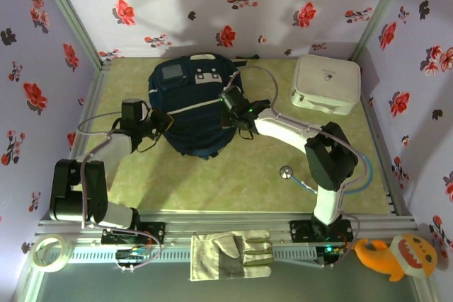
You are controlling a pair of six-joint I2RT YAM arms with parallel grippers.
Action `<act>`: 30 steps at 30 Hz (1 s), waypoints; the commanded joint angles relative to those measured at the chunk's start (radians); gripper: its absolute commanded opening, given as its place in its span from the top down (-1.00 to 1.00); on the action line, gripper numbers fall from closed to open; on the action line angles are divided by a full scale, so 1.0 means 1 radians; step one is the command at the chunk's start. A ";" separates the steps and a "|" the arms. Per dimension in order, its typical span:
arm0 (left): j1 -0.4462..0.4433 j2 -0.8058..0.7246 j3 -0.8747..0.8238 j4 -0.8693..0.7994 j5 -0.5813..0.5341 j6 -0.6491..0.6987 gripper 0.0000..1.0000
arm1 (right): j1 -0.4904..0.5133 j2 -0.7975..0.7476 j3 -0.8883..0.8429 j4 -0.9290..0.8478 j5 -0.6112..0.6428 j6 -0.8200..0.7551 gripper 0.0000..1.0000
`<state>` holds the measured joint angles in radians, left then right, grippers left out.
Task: Pack the student bag
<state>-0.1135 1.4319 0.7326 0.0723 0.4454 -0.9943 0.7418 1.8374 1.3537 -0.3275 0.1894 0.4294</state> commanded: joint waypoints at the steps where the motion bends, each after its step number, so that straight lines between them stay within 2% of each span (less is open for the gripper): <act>1: 0.008 0.014 0.039 -0.017 -0.014 0.054 1.00 | -0.019 -0.059 -0.045 -0.064 0.078 0.021 1.00; 8: -0.002 0.070 0.123 -0.077 -0.007 0.125 1.00 | 0.037 -0.133 -0.203 -0.068 -0.036 0.071 1.00; 13: 0.000 0.139 0.230 -0.131 -0.034 0.189 1.00 | 0.104 -0.167 -0.249 0.020 -0.150 0.103 1.00; 14: 0.000 0.153 0.254 -0.136 -0.040 0.199 0.94 | 0.113 -0.166 -0.251 0.042 -0.165 0.107 1.00; 17: 0.000 0.162 0.285 -0.163 -0.099 0.197 0.50 | 0.119 -0.161 -0.239 0.093 -0.185 0.123 1.00; 19: 0.000 0.132 0.259 -0.167 -0.165 0.170 0.22 | 0.118 -0.151 -0.227 0.112 -0.187 0.123 1.00; 21: 0.000 0.082 0.205 -0.149 -0.206 0.140 0.07 | 0.118 -0.134 -0.202 0.116 -0.189 0.120 1.00; 23: 0.000 0.039 0.142 -0.111 -0.197 0.091 0.00 | 0.119 -0.124 -0.183 0.126 -0.194 0.118 1.00; 25: -0.007 0.016 0.091 -0.061 -0.136 0.048 -0.02 | 0.118 -0.116 -0.170 0.139 -0.201 0.118 1.00; 30: -0.069 0.037 0.050 0.048 -0.016 -0.061 0.01 | 0.118 -0.103 -0.150 0.142 -0.209 0.109 1.00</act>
<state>-0.1455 1.4609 0.7948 0.0212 0.3515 -0.9730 0.8520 1.7157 1.1629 -0.2279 0.0063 0.5346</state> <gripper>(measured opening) 0.500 0.052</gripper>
